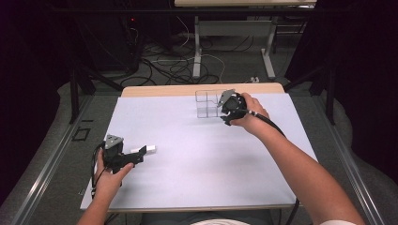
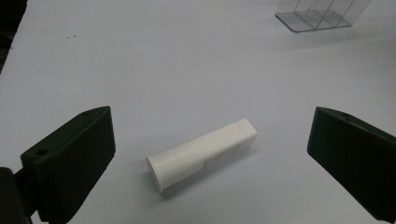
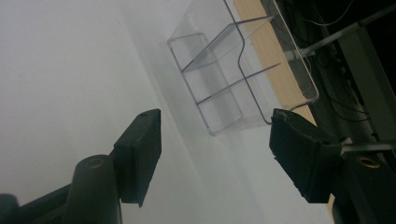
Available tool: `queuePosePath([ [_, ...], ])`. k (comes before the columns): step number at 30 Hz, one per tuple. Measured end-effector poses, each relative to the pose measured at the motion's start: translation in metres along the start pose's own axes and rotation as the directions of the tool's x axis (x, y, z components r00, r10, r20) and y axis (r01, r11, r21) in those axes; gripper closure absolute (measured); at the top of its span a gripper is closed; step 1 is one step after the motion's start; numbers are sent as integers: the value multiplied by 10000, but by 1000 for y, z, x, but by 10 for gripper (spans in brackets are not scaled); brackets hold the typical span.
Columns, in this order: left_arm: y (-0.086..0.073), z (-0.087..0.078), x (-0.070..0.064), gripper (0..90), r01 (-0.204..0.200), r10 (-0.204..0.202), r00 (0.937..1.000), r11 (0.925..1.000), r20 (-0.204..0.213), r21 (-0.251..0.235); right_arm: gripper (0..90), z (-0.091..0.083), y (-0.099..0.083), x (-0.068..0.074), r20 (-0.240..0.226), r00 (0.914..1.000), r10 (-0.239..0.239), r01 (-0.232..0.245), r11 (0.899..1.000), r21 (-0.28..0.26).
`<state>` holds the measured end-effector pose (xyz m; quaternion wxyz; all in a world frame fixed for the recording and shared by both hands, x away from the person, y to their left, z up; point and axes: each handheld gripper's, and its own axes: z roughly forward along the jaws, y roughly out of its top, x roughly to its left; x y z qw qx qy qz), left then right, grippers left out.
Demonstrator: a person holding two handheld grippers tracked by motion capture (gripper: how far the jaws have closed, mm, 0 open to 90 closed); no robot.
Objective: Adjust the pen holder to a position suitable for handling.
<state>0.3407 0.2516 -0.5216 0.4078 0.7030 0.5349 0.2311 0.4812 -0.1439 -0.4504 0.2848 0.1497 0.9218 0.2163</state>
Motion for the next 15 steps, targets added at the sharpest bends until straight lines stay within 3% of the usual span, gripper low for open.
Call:
queuePosePath([
  [3,0,0,0,9,-9,9,10000,10000,6,3,344,8,7,0,-3,9970,-777,777,9962,402],
  [4,0,0,0,9,-25,25,10000,10000,4,12,344,8,7,0,-3,9970,-777,777,9962,402],
  [6,0,0,1,10,-27,27,10000,10000,6,27,388,11,11,0,82,9918,-1277,1272,9906,499],
  [9,0,1,1,10,-14,14,10000,10000,10,51,413,16,14,1,-5,9909,-1348,1347,9898,461],
  [10,-1,1,1,12,-16,16,10000,10000,22,54,428,20,15,-2,-62,9851,-1720,1721,9839,479],
  [15,-1,1,1,12,-31,31,10000,10000,59,95,434,30,16,-4,-68,9858,-1679,1680,9838,627],
])
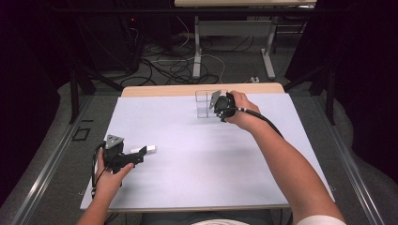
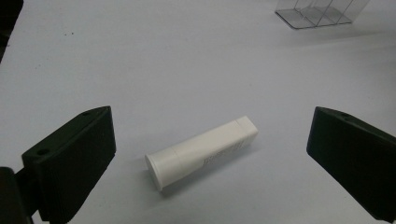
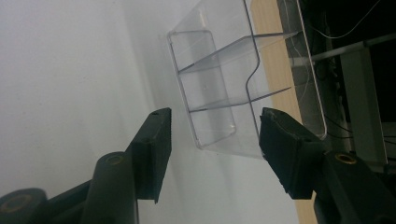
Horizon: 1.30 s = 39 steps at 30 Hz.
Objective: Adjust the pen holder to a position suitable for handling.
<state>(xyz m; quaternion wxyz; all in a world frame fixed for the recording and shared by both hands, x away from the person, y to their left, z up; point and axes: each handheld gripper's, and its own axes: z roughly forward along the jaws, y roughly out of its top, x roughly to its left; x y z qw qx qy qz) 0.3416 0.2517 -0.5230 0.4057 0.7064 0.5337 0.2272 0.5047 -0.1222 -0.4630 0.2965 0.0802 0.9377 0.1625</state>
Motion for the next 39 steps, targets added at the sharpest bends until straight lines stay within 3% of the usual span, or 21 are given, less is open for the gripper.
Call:
queuePosePath([
  [9,-1,1,0,13,1,-1,10000,10000,12,44,435,8,-2,-3,-7,9997,228,-228,9997,56],
  [23,-1,1,0,14,-47,47,10000,10000,17,76,434,17,-1,-14,126,9976,685,-676,9960,-581],
  [32,-1,0,1,14,-2,2,10000,10000,60,76,444,29,2,-15,-365,9942,1007,-1037,9902,-936],
  [39,-2,0,2,15,50,-51,9999,9999,92,114,467,35,4,-14,-491,9941,966,-1016,9884,-1126],
])
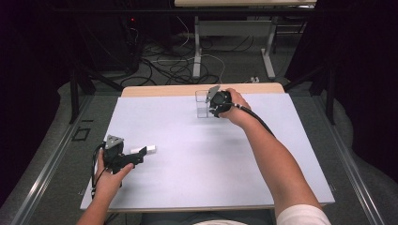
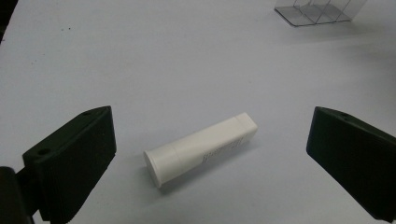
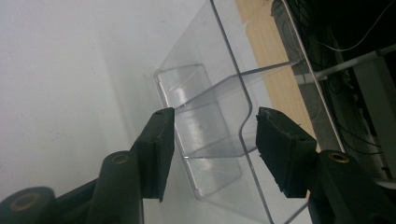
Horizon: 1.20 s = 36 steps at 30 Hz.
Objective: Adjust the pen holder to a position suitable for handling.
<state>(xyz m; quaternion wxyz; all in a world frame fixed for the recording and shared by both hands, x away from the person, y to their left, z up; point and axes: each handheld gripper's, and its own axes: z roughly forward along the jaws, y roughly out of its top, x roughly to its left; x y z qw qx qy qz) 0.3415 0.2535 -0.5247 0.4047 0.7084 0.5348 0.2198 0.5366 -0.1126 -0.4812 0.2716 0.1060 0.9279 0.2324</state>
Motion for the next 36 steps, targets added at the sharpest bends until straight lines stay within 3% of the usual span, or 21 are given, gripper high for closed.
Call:
queuePosePath([
  [10,0,-1,-1,14,-17,17,10000,10000,1,-27,508,2,1,3,-280,9996,104,-106,9999,-72],
  [22,0,-1,-1,15,-49,49,10000,10000,13,8,760,-6,1,5,-512,9986,-90,98,9998,150],
  [25,0,-1,-1,17,-54,54,10000,10000,7,10,829,-6,1,8,-823,9965,-156,174,9996,212],
  [28,1,-1,-1,17,-88,88,10000,10000,9,7,844,-6,2,11,-949,9922,-802,836,9960,325],
  [30,1,-1,-1,18,-92,92,10000,10000,11,7,847,-5,1,12,-841,9929,-838,851,9963,121],
  [31,1,-1,-1,18,-92,92,10000,10000,13,6,851,-6,1,12,-889,9914,-958,991,9945,330],
  [36,0,-1,-1,17,-99,99,10000,9999,3,24,872,-8,5,15,-870,9867,-1370,1396,9899,250],
])
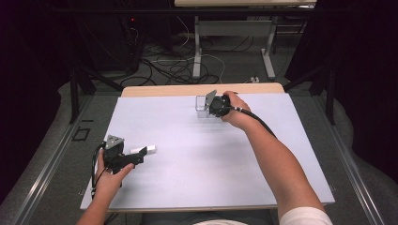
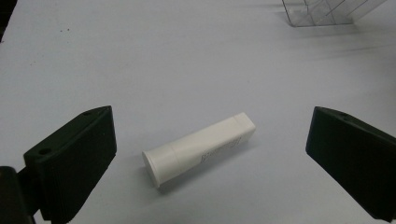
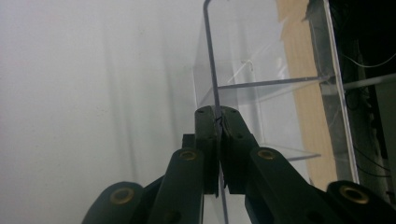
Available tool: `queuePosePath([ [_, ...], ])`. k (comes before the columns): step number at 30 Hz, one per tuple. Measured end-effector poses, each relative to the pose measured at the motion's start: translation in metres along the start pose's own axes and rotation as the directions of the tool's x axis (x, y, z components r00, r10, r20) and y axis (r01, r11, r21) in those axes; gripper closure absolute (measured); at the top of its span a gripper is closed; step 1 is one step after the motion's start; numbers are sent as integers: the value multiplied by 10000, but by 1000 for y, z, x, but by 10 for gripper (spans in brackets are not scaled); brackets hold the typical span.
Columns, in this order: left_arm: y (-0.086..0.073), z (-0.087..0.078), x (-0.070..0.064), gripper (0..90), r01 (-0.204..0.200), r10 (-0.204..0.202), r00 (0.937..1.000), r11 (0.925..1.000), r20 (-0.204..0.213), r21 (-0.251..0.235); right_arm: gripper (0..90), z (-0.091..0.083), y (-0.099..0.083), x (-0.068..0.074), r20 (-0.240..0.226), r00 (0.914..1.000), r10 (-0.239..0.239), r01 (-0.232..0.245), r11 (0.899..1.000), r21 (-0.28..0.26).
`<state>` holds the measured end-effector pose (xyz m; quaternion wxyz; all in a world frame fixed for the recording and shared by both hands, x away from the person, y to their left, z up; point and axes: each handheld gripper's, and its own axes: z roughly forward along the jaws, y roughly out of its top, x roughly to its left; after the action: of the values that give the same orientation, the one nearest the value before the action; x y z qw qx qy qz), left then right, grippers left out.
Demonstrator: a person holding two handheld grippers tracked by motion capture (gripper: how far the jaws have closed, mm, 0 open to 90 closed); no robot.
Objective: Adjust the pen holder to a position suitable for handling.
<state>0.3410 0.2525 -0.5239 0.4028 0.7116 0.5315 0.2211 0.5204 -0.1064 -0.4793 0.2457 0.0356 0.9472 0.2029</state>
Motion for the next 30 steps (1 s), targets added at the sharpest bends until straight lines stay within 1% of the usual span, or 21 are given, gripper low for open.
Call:
queuePosePath([
  [1,0,0,0,17,-7,7,10000,10000,-4,7,874,0,1,2,51,9999,-110,110,9999,-9],
  [2,0,0,0,18,-3,3,10000,10000,-7,0,878,-1,3,3,3,9998,-209,209,9998,-18],
  [3,0,0,0,18,32,-32,10000,10000,4,3,884,0,5,8,-62,9985,-544,544,9985,46],
  [4,0,0,0,18,37,-37,10000,10000,8,4,884,0,5,8,-62,9985,-544,544,9985,46],
  [6,0,0,0,18,-1,1,10000,10000,-1,-1,885,0,5,10,5,9969,-789,789,9968,130],
  [7,0,0,0,18,-11,11,10000,10000,-2,2,885,0,5,11,133,9967,-805,803,9967,114],
  [9,0,0,-1,18,4,-4,10000,10000,6,-17,883,-3,4,11,57,9965,-829,829,9965,88],
  [12,0,0,0,18,-4,4,10000,10000,-7,4,884,-4,4,13,114,9963,-857,857,9963,15],
  [13,0,0,0,18,8,-8,10000,10000,-9,-1,884,-6,4,13,7,9957,-928,928,9956,97],
  [16,0,0,0,18,23,-23,10000,10000,-26,-8,885,-11,5,17,51,9931,-1172,1172,9931,45],
  [18,0,0,0,18,44,-44,10000,10000,-26,-9,885,-17,8,21,129,9913,-1312,1314,9912,-163],
  [20,0,0,0,18,52,-52,10000,10000,-21,2,885,-19,9,22,50,9905,-1374,1375,9904,-140],
  [21,0,0,0,18,42,-42,10000,10000,-15,0,884,-21,11,25,122,9897,-1428,1432,9891,-350],
  [22,0,0,0,18,4,-4,10000,10000,-20,1,884,-25,13,28,104,9893,-1454,1457,9890,-275],
  [23,0,0,0,18,10,-10,10000,10000,-24,-4,884,-28,15,30,79,9889,-1484,1486,9884,-311],
  [24,0,0,0,18,41,-42,10000,10000,-27,-6,882,-33,18,35,-19,9882,-1531,1528,9872,-460],
  [25,0,0,0,18,53,-53,10000,10000,-32,-9,882,-33,18,35,-19,9882,-1531,1528,9872,-460],
  [26,0,0,0,18,55,-55,10000,10000,-39,-14,881,-38,21,39,-111,9873,-1586,1578,9859,-549],
  [27,0,-1,0,18,56,-57,10000,10000,-41,-17,881,-38,21,39,-111,9873,-1586,1578,9859,-549],
  [28,0,-1,0,18,18,-18,10000,10000,-46,-11,882,-42,23,43,-190,9879,-1541,1526,9861,-661],
  [30,0,-1,-1,18,56,-56,10000,10000,-52,-82,882,-45,24,44,-245,9866,-1611,1593,9853,-623],
])
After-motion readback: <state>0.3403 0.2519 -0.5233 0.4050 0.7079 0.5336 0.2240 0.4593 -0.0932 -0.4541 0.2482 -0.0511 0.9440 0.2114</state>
